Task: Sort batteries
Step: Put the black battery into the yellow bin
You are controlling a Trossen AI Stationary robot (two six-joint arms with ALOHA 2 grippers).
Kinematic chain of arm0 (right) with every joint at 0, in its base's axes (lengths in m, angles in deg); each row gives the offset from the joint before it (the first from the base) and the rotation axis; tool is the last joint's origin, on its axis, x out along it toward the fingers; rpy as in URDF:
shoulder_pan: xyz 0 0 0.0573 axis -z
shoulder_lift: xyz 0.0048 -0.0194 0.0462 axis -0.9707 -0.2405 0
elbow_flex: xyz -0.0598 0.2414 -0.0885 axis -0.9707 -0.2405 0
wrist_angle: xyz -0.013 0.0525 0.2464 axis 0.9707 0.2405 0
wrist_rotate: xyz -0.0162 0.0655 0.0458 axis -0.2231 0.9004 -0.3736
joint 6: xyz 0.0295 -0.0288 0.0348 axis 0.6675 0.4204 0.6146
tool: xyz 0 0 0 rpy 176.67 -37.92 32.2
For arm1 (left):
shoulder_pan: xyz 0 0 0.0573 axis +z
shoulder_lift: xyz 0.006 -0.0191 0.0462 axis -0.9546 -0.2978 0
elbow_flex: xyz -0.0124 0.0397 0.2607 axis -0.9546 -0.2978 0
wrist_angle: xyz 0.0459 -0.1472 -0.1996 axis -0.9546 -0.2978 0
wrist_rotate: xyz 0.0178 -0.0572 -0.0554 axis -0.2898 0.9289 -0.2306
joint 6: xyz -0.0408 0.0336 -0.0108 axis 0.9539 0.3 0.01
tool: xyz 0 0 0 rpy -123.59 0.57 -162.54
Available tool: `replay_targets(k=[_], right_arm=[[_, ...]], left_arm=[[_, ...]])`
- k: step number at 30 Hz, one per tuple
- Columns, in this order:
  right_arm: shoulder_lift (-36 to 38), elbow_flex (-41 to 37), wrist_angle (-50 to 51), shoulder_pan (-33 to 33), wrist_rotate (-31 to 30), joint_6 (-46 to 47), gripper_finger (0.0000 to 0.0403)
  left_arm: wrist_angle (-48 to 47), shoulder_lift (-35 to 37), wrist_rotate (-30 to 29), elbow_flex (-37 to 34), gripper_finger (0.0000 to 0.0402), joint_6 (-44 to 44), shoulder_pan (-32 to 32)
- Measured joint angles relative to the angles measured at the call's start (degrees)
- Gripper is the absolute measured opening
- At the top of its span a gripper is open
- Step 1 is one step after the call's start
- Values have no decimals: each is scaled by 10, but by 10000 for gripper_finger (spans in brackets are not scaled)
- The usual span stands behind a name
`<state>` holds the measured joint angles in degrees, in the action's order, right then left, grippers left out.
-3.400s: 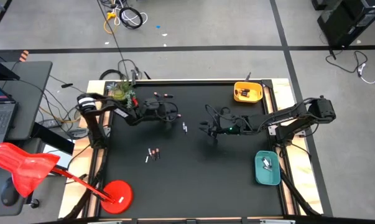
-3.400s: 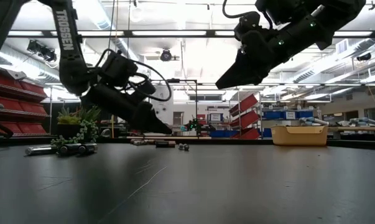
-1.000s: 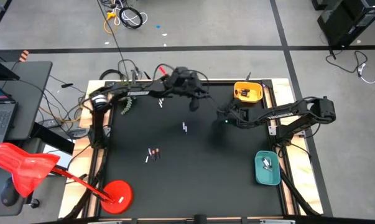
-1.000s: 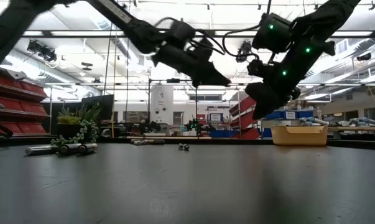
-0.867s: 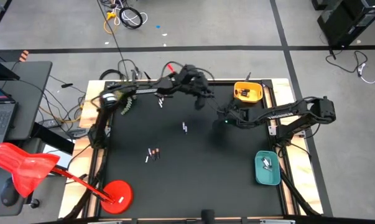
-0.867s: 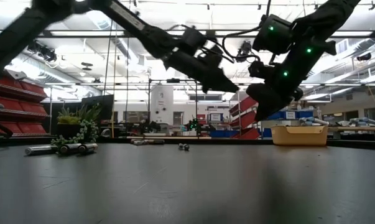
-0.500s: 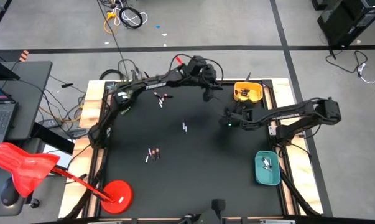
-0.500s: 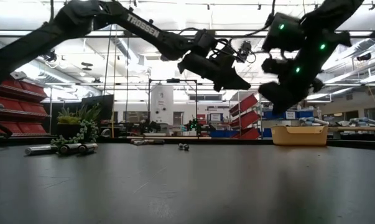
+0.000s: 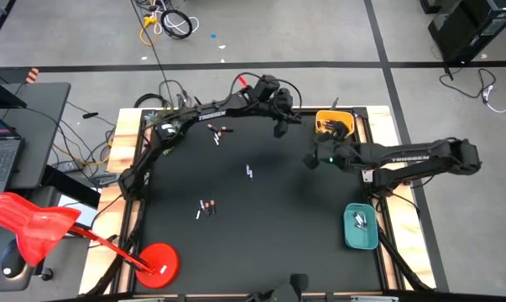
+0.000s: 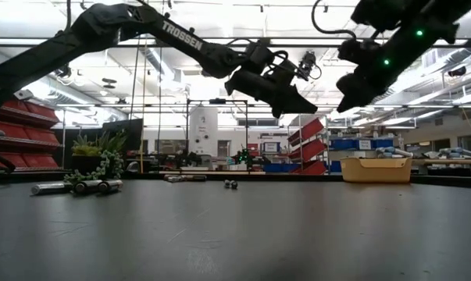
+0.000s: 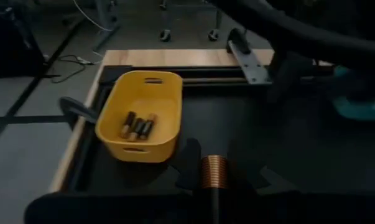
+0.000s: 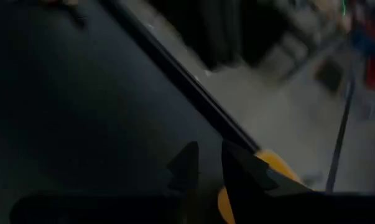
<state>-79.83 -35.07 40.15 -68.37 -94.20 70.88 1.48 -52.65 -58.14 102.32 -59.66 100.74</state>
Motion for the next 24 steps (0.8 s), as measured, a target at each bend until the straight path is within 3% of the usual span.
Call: replay_targets(k=[4,8,13,17,20,24], right_arm=[[-3,-56,-82,-51,-90,-102,101],[2,-111,-165,-96,-120,-151,112],[15,-130,-227,-154,-120,-198,116],[13,-130,-285,-190,-107,-332,119],[13,-129,-321,-200,-61,-445,122],[12,-129,-381,-195,-39,-535,131]], left_arm=[[6,1,32,-8,45,17,-12],[34,1,63,-37,45,16,-20],[68,12,126,-98,45,40,-19],[103,47,181,-153,45,40,-19],[157,67,228,-188,45,56,-17],[216,67,326,-200,45,117,-16]])
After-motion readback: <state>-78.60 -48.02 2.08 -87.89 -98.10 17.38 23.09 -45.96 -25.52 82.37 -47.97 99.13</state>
